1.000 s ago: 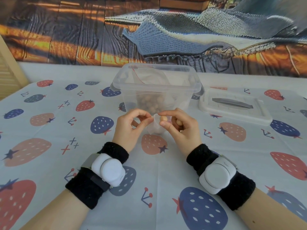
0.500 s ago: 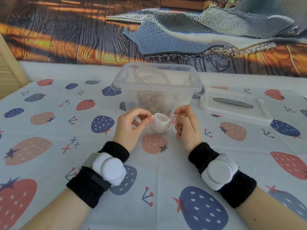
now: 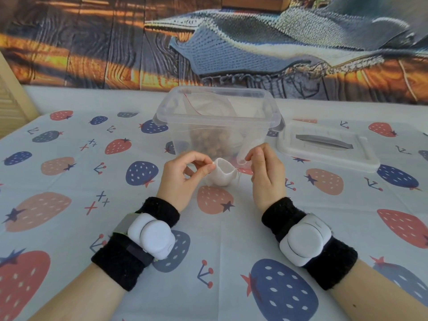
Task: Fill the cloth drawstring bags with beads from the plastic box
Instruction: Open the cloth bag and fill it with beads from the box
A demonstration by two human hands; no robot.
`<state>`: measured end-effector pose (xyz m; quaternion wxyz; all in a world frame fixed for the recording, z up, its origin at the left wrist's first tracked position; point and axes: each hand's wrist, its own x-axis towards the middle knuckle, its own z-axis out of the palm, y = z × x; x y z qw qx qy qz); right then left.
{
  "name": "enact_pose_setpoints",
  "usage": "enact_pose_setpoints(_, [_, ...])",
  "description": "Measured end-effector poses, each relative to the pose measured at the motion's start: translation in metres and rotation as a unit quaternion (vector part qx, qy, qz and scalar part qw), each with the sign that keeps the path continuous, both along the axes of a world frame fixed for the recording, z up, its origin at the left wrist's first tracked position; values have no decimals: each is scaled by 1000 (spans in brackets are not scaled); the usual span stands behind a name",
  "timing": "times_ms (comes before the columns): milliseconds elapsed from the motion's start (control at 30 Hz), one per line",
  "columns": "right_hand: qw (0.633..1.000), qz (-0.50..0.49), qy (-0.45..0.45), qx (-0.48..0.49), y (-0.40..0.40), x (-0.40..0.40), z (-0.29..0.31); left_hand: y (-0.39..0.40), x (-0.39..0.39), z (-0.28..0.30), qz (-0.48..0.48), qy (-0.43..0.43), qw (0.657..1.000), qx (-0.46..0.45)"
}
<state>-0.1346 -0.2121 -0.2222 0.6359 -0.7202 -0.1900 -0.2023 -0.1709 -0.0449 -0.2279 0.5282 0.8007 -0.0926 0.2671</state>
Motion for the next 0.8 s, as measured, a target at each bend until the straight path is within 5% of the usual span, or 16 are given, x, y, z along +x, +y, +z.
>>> enact_pose_setpoints(333, [990,77,-93,-68,3,-5,1,1,2,-1,3,-1,1000,12])
enact_pose_setpoints(800, [991,81,-64,-80,1,-1,0,1,2,-1,1,0,1000,17])
